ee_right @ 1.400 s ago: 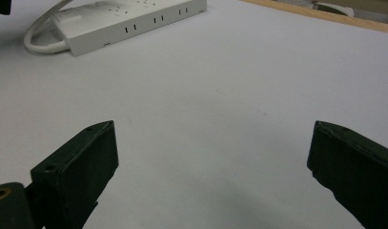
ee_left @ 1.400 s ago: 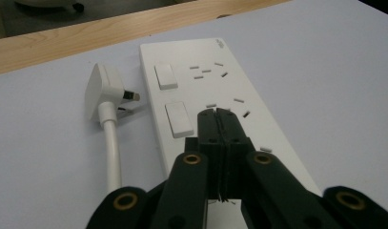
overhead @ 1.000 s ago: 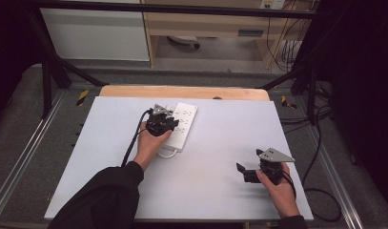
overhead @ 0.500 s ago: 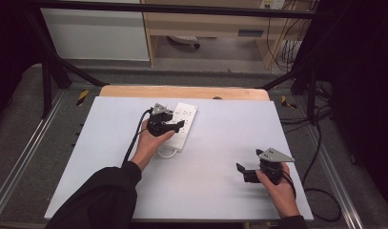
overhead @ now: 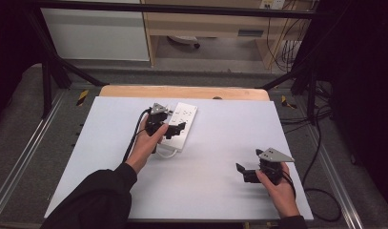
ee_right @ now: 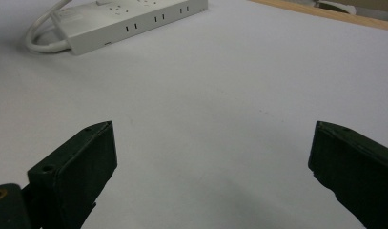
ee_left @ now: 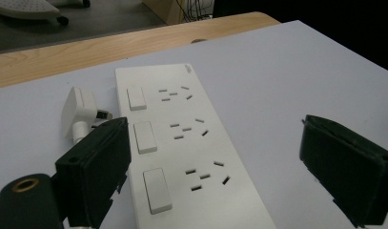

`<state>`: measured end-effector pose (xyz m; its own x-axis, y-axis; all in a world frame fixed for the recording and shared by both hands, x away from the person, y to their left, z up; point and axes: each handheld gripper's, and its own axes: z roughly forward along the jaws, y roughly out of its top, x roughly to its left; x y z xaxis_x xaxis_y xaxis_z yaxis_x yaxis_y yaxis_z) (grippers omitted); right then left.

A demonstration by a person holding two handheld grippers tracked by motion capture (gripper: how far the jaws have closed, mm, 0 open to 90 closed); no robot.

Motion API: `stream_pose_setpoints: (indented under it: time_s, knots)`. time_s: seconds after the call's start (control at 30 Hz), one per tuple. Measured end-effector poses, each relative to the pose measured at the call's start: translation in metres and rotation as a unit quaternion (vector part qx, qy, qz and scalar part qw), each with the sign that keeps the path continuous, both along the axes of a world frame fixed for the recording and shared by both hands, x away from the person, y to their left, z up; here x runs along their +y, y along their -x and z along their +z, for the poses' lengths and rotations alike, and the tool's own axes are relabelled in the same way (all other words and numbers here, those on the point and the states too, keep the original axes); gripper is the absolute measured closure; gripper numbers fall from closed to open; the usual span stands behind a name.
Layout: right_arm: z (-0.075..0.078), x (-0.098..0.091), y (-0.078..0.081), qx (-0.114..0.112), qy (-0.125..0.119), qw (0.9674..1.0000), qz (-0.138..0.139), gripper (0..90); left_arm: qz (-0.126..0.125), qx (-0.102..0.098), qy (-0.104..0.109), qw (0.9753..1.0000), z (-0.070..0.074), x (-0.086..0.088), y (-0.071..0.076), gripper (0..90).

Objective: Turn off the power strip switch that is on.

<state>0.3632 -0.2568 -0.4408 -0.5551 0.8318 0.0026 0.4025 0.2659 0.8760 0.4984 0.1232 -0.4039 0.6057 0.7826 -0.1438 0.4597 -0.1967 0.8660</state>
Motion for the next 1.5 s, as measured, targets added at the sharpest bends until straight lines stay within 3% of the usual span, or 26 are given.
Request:
stream_pose_setpoints:
  time_s: [0.63,0.73,0.87,1.1,1.5]
  knots:
    - [0.000,0.001,0.000,0.005,-0.007,1.0000,0.000,2.3,-0.005,-0.024,0.018,0.9995,0.028,0.033,0.041,11.0]
    - [0.000,0.000,0.000,0.004,-0.007,1.0000,0.001,2.2,0.006,-0.034,0.022,0.9992,0.033,0.043,0.051,11.0]
    - [0.000,0.000,0.000,0.003,-0.005,1.0000,0.002,2.2,0.020,-0.032,0.033,0.9987,0.037,0.056,0.062,6.8]
    - [0.000,0.001,0.000,0.005,-0.003,1.0000,0.001,2.4,0.022,-0.030,0.033,0.9988,0.038,0.072,0.082,6.9]
    - [0.000,0.001,0.000,0.004,-0.006,1.0000,0.005,2.2,0.023,-0.030,0.054,0.9978,0.033,0.090,0.110,6.9]
